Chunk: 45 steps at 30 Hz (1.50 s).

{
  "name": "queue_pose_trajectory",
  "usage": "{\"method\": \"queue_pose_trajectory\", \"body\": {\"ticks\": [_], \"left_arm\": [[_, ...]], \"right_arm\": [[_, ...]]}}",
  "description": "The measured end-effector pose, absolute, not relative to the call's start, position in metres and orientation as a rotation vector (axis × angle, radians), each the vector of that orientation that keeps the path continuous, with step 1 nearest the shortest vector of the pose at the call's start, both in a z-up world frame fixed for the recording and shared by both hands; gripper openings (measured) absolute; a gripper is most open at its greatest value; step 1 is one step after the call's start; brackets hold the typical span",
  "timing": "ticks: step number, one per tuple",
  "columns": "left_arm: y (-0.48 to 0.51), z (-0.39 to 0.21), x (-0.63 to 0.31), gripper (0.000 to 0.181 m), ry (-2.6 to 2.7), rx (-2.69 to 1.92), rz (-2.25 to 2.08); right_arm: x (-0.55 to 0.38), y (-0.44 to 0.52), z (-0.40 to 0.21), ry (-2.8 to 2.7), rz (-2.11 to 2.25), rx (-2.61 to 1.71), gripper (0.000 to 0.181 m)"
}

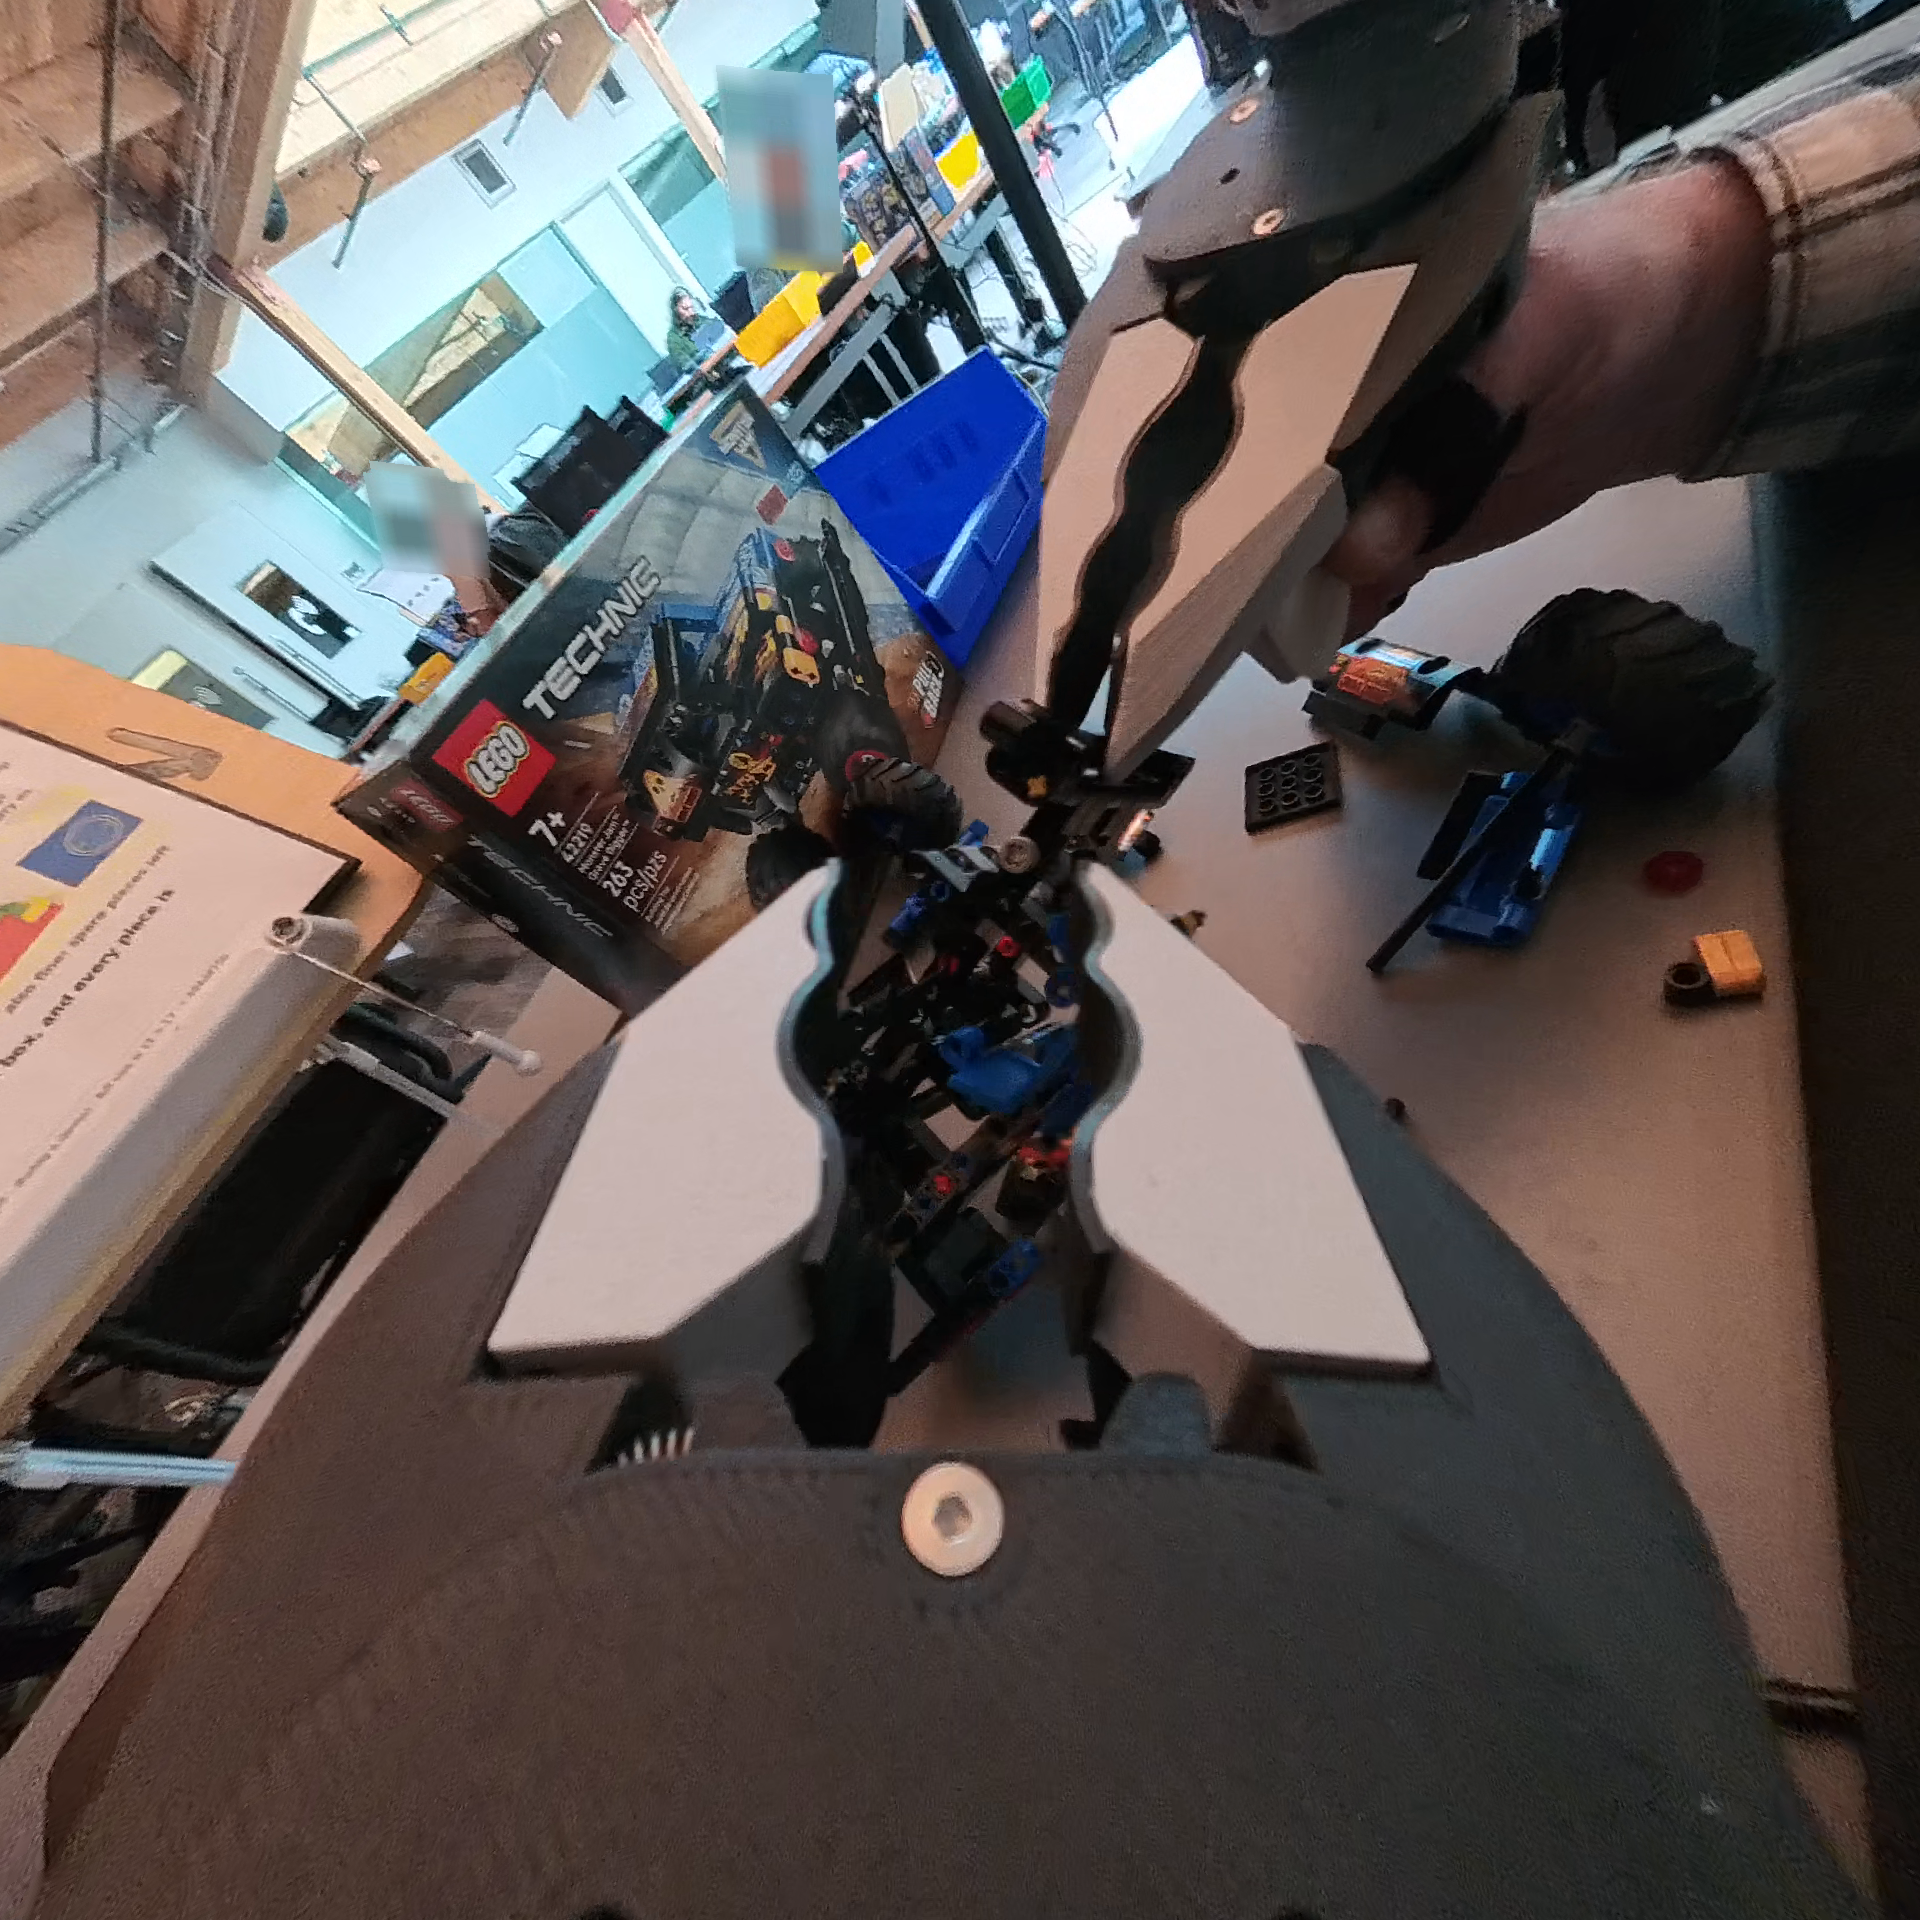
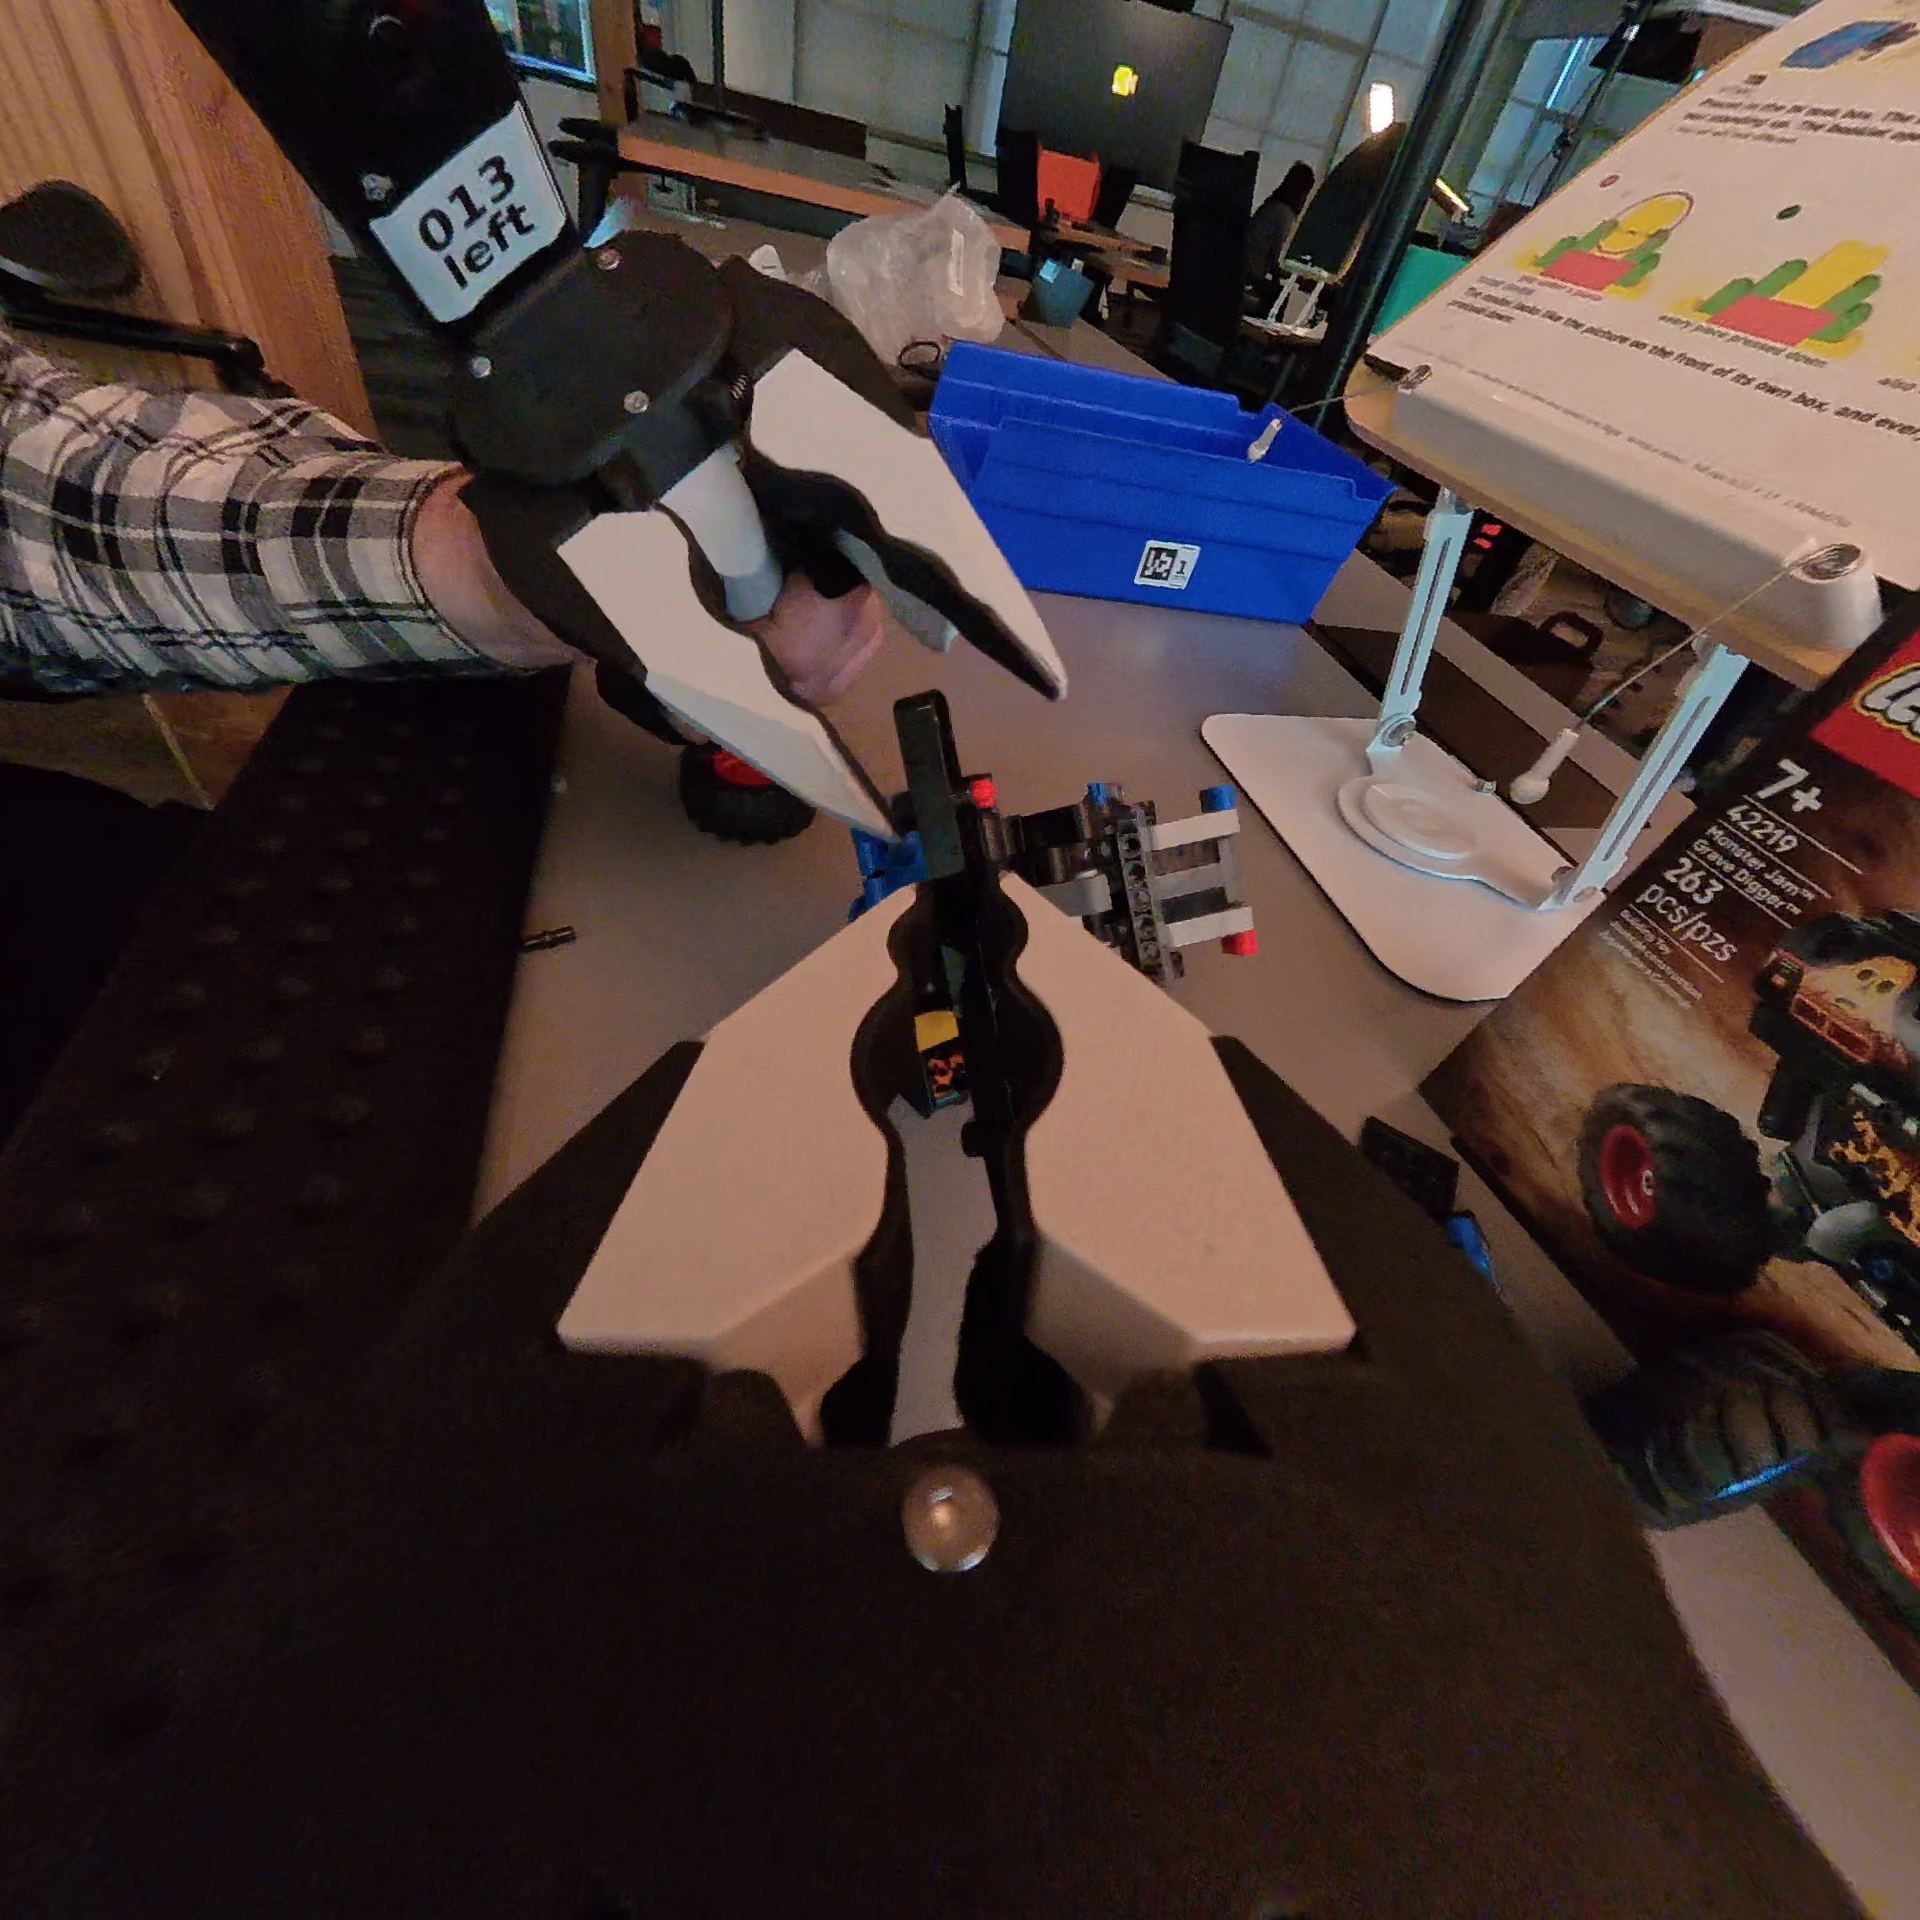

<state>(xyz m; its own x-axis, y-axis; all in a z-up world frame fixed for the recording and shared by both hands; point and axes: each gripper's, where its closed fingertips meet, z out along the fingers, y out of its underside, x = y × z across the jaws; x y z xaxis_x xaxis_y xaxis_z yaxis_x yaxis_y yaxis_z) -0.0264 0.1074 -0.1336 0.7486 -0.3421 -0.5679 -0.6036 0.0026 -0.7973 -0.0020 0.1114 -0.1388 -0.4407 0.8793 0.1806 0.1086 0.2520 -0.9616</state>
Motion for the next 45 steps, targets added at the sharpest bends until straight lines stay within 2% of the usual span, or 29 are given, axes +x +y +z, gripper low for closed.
{"method": "queue_pose_trajectory", "body": {"ticks": [2, 4, 5, 8, 23, 34, 36, 45], "left_arm": [[0.109, -0.141, -0.025, 0.045, 0.781, -1.645, 0.205], [0.114, -0.166, -0.027, 0.068, 0.816, -1.772, 0.165], [0.116, -0.173, -0.025, 0.069, 0.824, -1.802, 0.141], [0.120, -0.183, -0.019, 0.062, 0.852, -1.837, 0.127], [0.133, -0.192, -0.025, 0.058, 0.705, -2.010, -0.171], [0.133, -0.192, -0.025, 0.057, 0.696, -2.002, -0.167], [0.133, -0.197, -0.028, 0.057, 0.711, -2.015, -0.138], [0.135, -0.206, -0.031, 0.056, 0.739, -2.029, -0.019]], "right_arm": [[-0.003, 0.112, -0.141, -1.758, 1.257, -0.922, 0.006], [-0.002, 0.111, -0.140, -1.759, 1.293, -0.923, 0.006], [-0.002, 0.110, -0.141, -1.760, 1.300, -0.924, 0.006], [-0.003, 0.109, -0.143, -1.770, 1.306, -0.930, 0.006], [-0.016, 0.143, -0.161, -1.644, 1.468, -1.334, 0.004], [-0.016, 0.142, -0.161, -1.663, 1.388, -1.291, 0.006], [-0.017, 0.144, -0.154, -1.621, 1.369, -1.256, 0.016], [-0.018, 0.146, -0.162, -1.681, 1.169, -1.199, 0.021]]}}
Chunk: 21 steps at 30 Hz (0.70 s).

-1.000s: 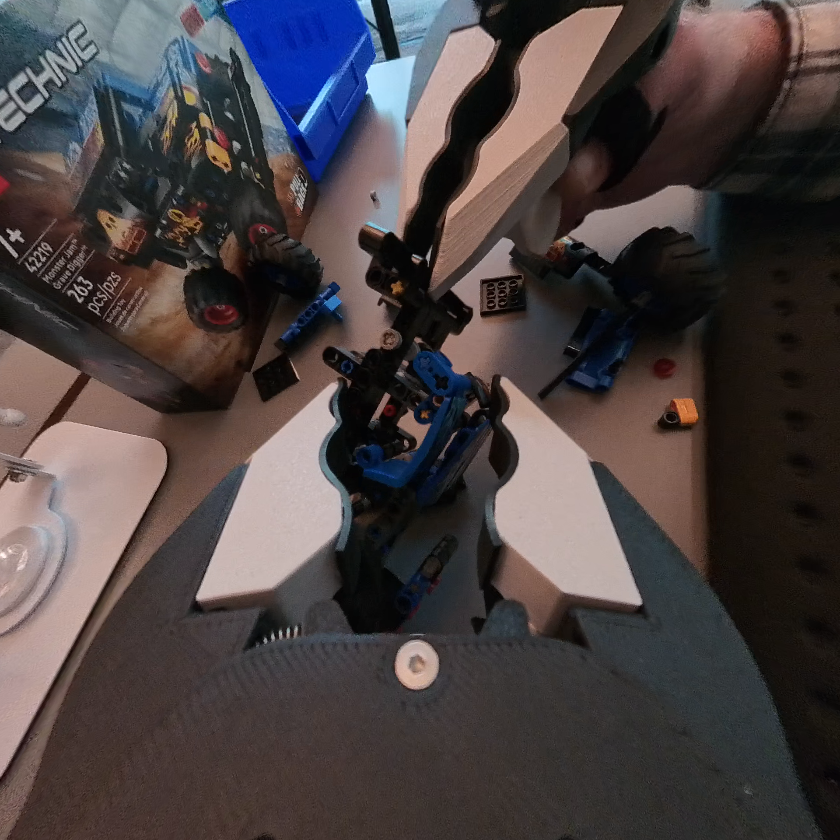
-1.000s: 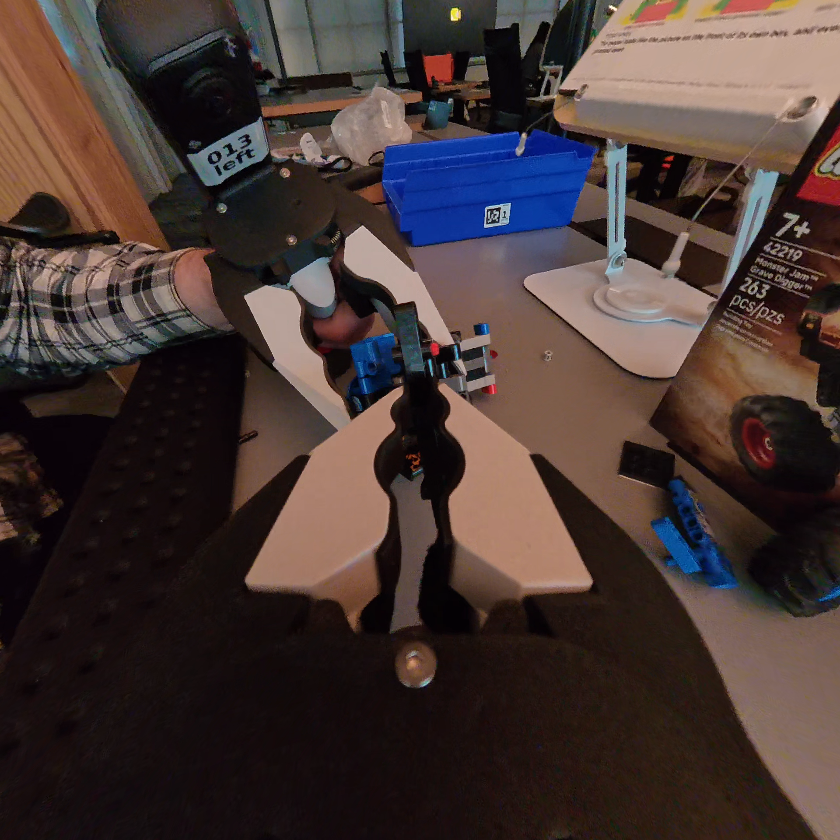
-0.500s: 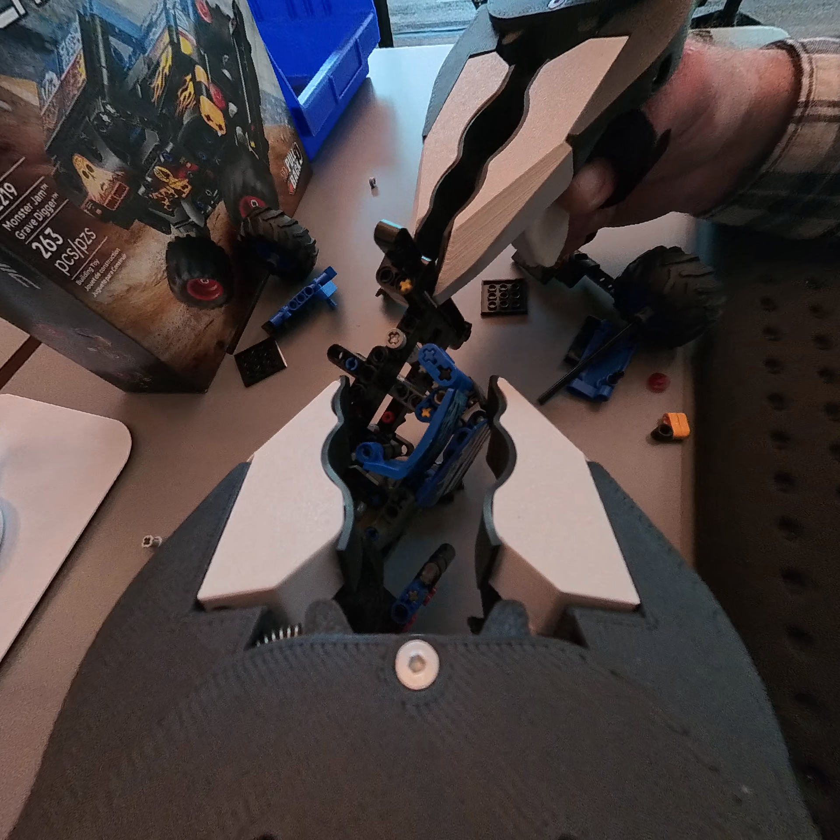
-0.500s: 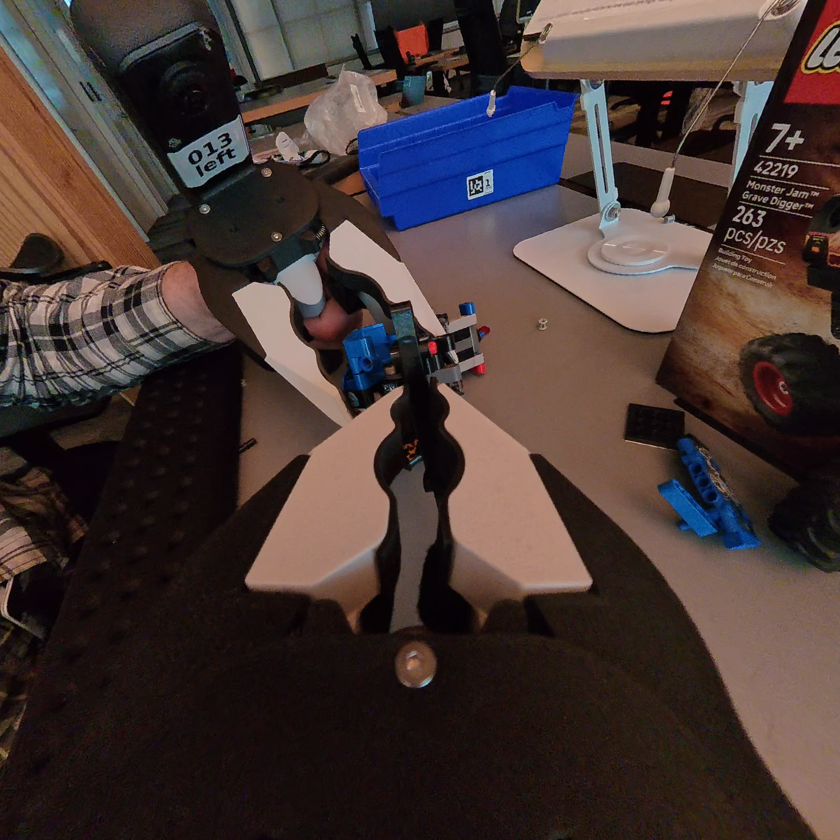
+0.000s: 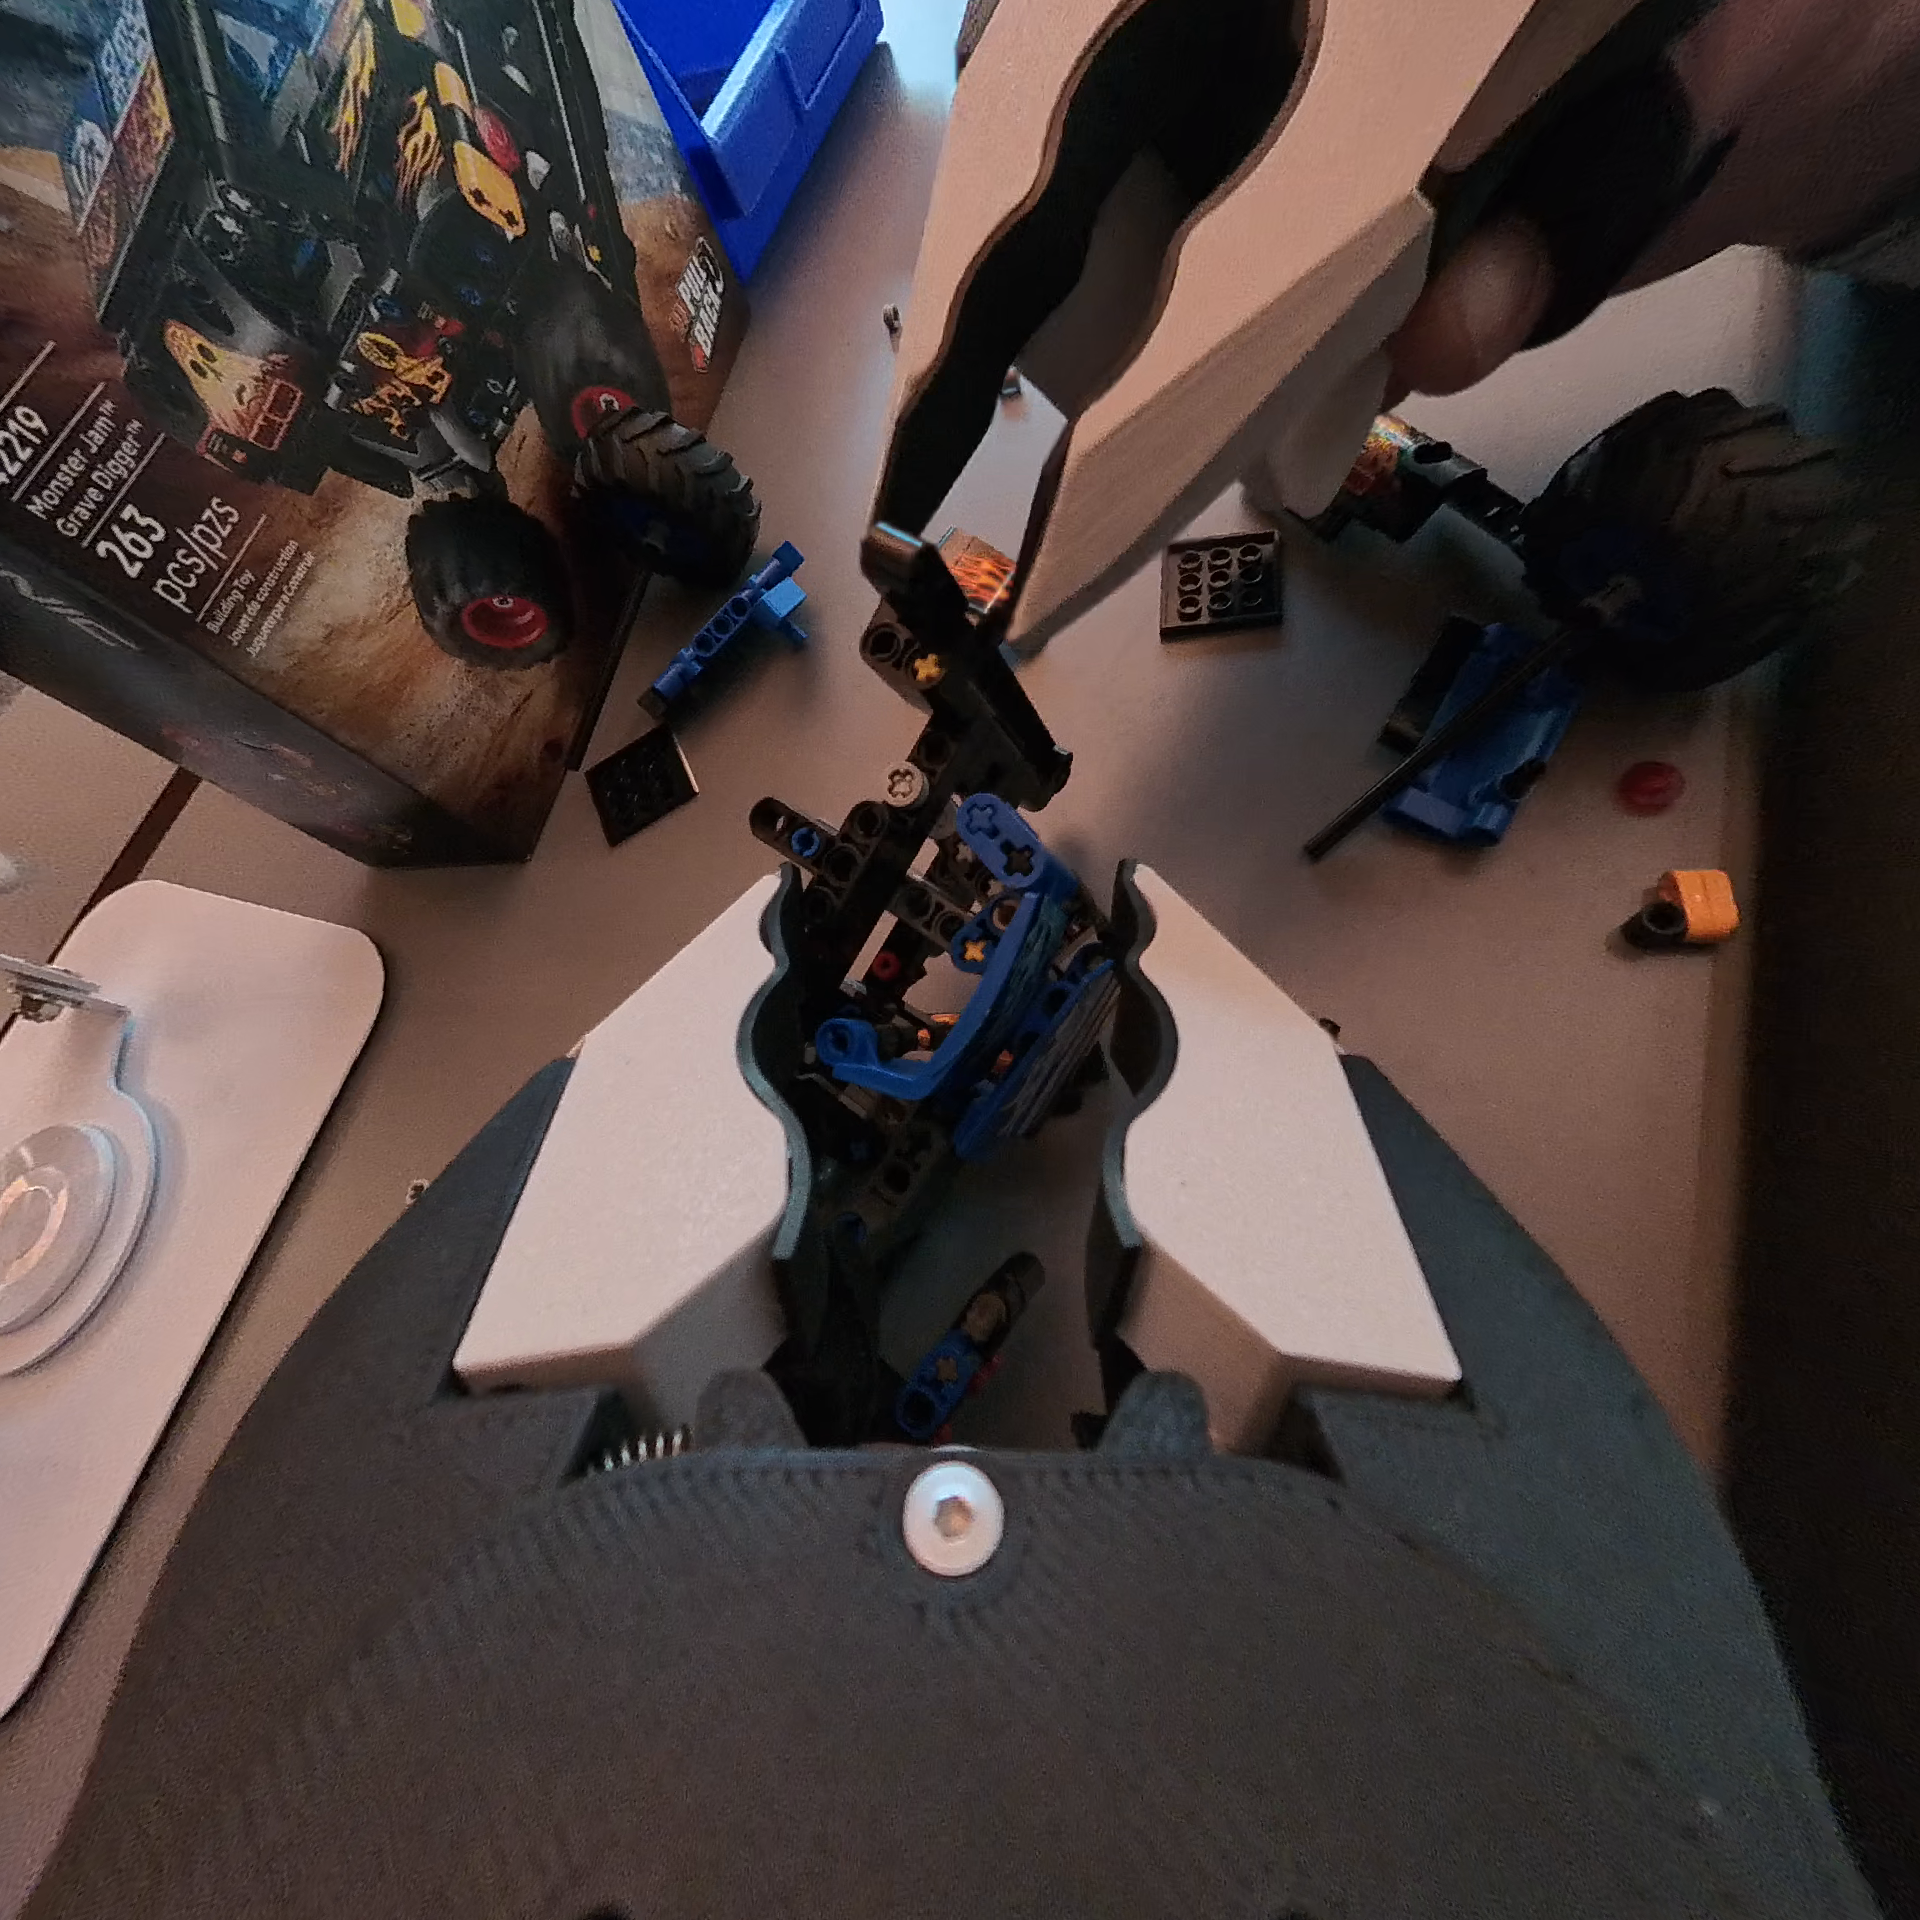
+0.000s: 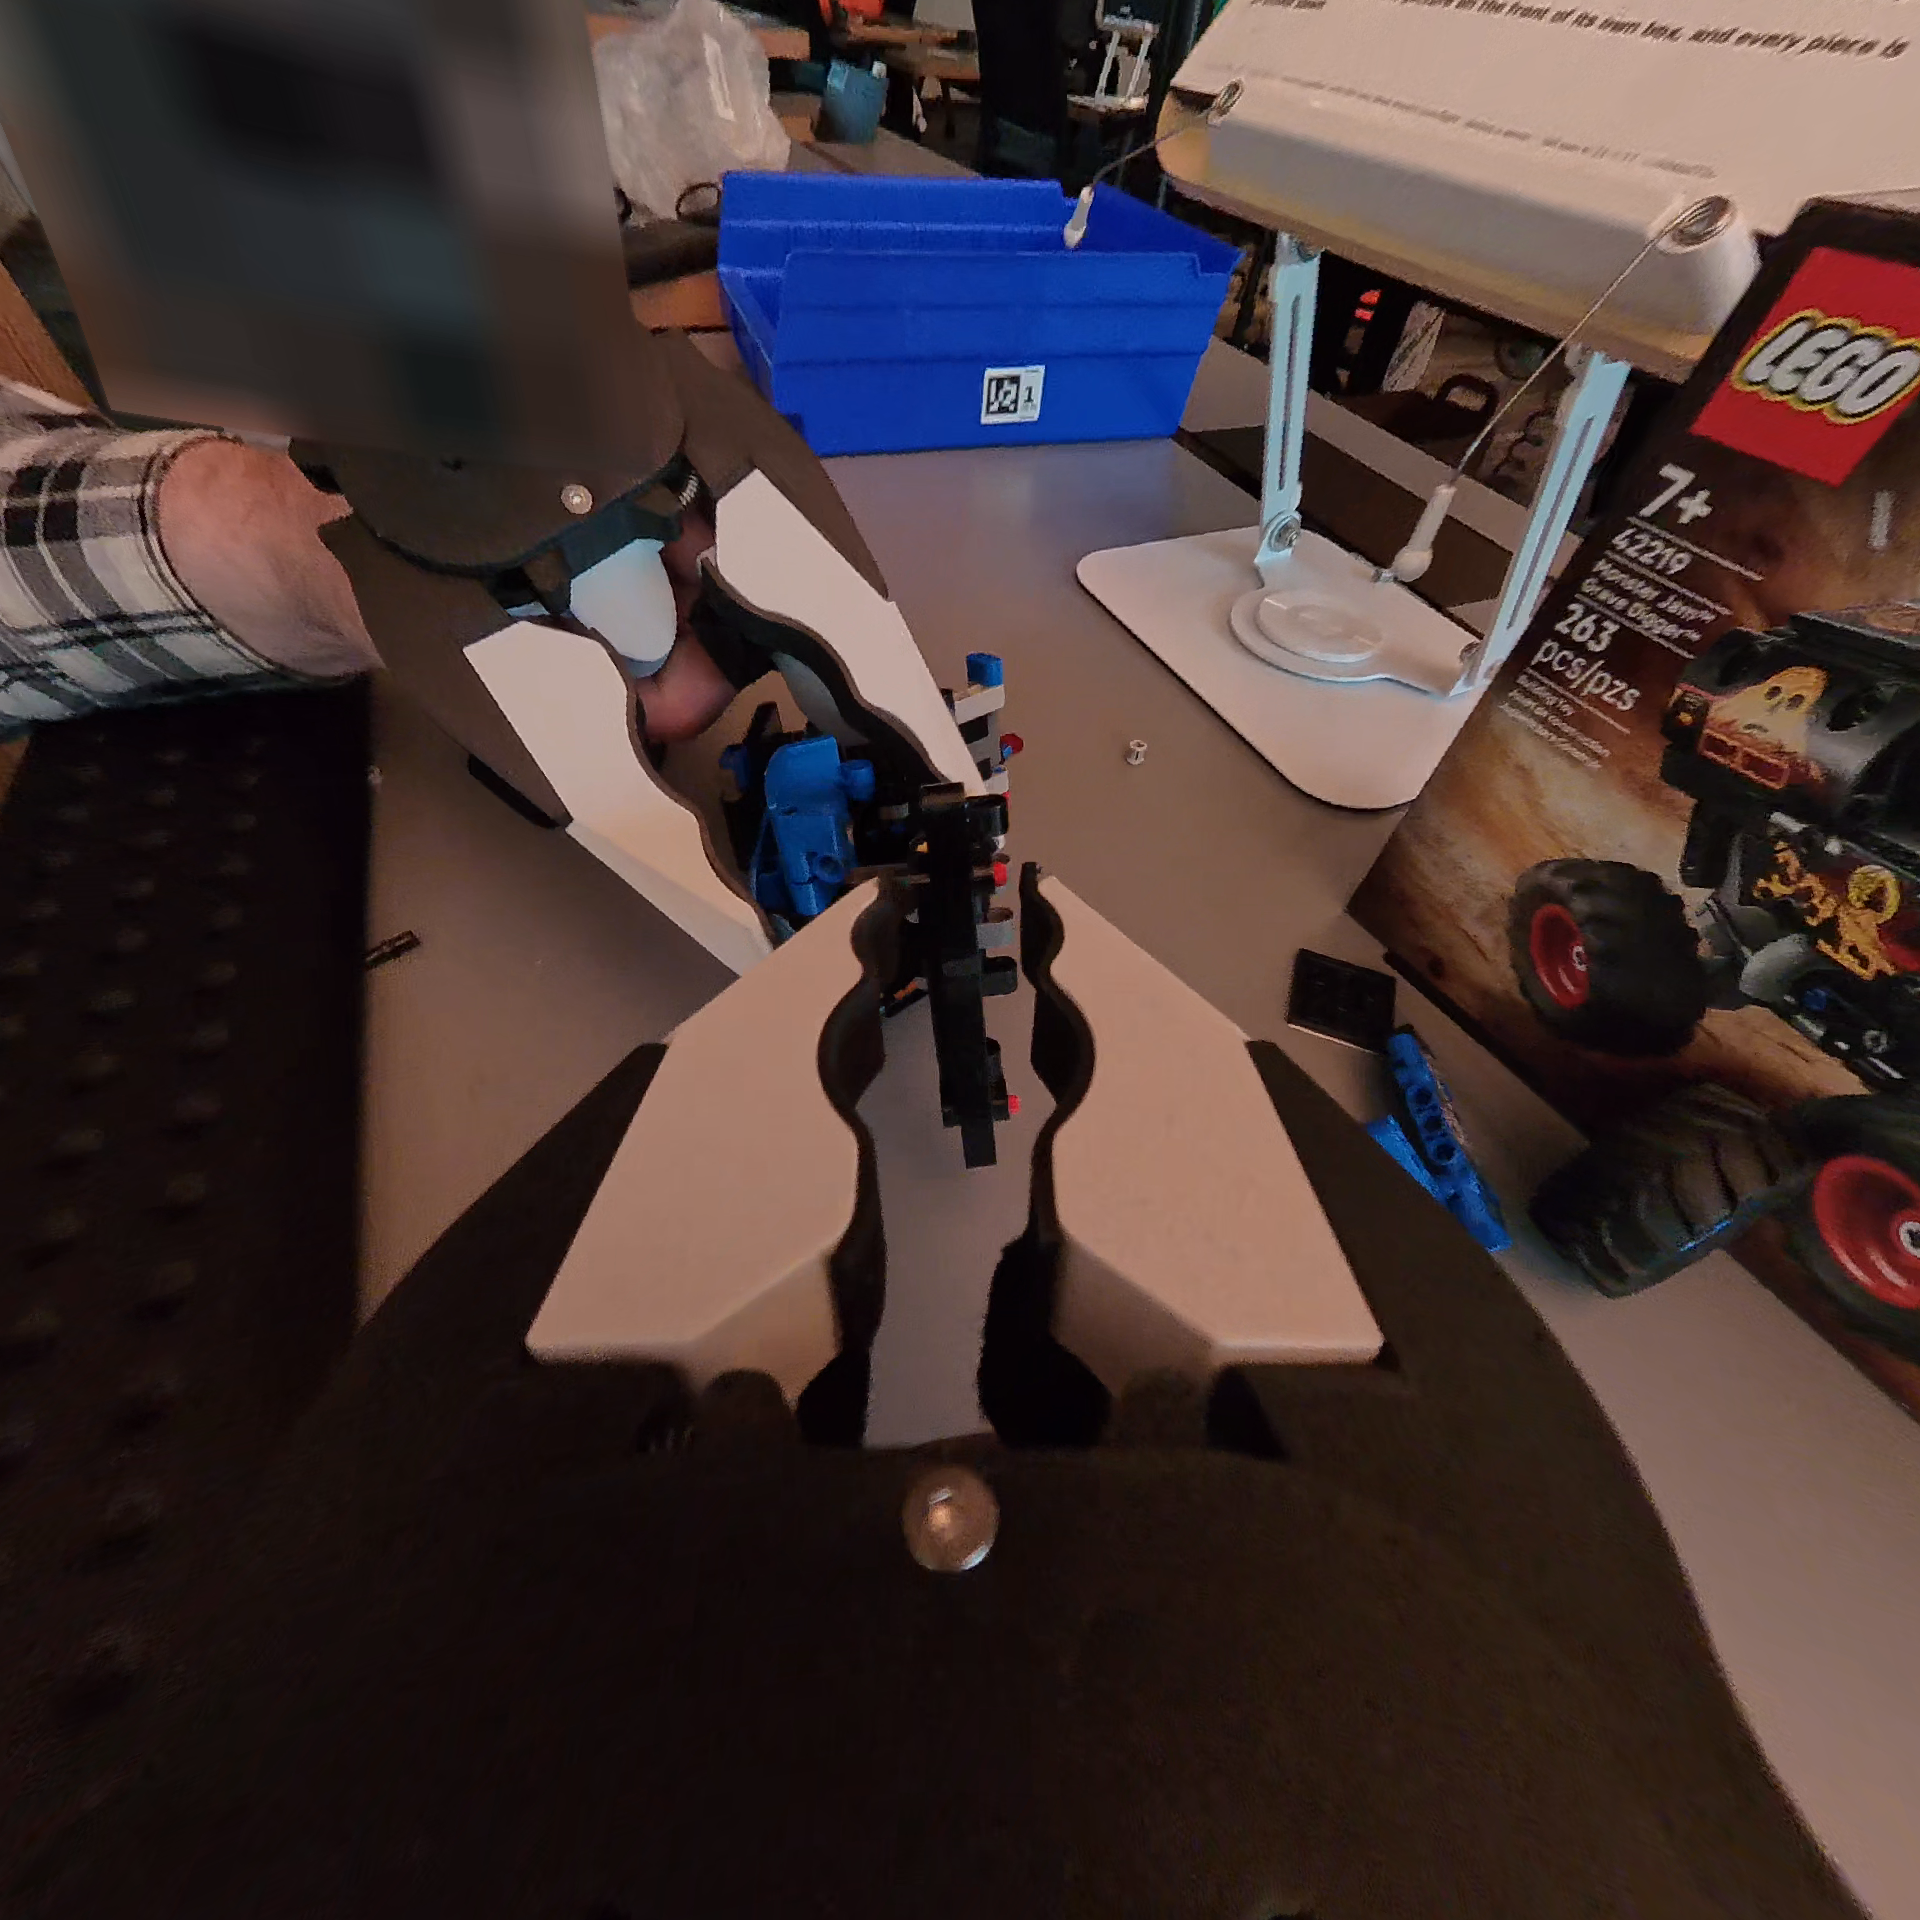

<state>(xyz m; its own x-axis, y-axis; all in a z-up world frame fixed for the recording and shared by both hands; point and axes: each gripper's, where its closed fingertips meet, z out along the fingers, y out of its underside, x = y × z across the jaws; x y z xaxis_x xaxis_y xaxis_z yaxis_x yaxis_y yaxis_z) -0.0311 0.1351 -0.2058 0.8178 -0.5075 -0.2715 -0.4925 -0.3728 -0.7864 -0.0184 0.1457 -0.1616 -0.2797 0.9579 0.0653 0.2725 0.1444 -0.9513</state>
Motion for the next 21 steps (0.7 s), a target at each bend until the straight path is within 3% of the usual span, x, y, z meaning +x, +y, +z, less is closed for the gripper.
{"method": "queue_pose_trajectory", "body": {"ticks": [4, 6, 14, 21], "left_arm": [[0.135, -0.205, -0.029, 0.056, 0.758, -2.012, 0.005], [0.134, -0.205, -0.025, 0.057, 0.785, -1.993, 0.032], [0.128, -0.207, -0.023, 0.057, 0.830, -1.989, 0.033], [0.112, -0.171, -0.035, 0.057, 0.784, -1.929, -0.094]], "right_arm": [[-0.021, 0.144, -0.164, -1.708, 1.074, -1.159, 0.027], [-0.021, 0.140, -0.170, -1.749, 1.067, -1.164, 0.017], [-0.022, 0.134, -0.175, -1.811, 0.940, -1.078, 0.017], [-0.022, 0.129, -0.173, -1.828, 0.901, -0.998, 0.017]]}}
